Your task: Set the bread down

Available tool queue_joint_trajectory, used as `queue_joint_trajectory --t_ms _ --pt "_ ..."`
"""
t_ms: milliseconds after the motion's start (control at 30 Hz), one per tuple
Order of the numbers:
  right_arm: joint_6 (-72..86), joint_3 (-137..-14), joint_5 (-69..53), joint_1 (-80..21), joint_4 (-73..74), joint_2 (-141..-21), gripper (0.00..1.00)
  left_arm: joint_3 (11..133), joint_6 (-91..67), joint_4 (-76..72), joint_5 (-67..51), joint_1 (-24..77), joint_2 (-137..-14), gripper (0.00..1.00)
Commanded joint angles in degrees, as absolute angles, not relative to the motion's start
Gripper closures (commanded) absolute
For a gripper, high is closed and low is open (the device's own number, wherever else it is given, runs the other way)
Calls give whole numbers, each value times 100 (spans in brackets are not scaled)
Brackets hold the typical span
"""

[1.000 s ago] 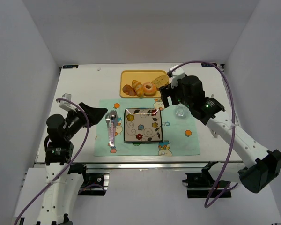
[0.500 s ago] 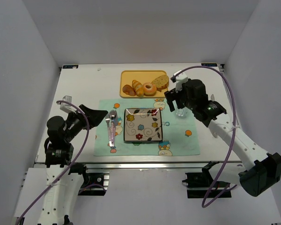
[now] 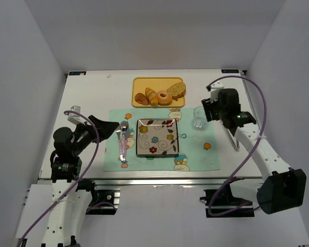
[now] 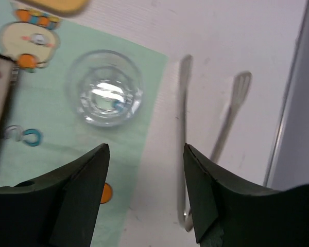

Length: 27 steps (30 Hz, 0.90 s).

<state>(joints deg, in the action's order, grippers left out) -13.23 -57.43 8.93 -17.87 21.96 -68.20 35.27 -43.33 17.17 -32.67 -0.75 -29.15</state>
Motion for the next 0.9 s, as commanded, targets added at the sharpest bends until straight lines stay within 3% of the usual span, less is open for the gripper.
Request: queue_joint_trajectory --t_ms 0,200,267,333,367,867 --pt "-1214 -6036 486 -891 2600 -7048 36 3331 -4245 1617 -3428 -97 -2909 2" --pt "-1940 -6635 -1817 1052 4163 -8041 40 3129 -4219 1486 -3533 -97 -3032 2" --pt "-2301 -6653 -2021 1195 4341 -8392 26 3094 -4219 1415 -3551 -88 -3102 2" --pt "-2408 -6514 -1969 1379 4264 -8612 12 3068 -4219 1371 -3568 -97 -3155 2" --pt "-2452 -6434 -1830 1415 4176 -8639 11 3067 -4210 1319 -3577 -88 -3216 2" --pt "-3041 -5994 -985 1468 2980 -9325 11 3120 -4140 1169 -3586 -97 -3674 2"
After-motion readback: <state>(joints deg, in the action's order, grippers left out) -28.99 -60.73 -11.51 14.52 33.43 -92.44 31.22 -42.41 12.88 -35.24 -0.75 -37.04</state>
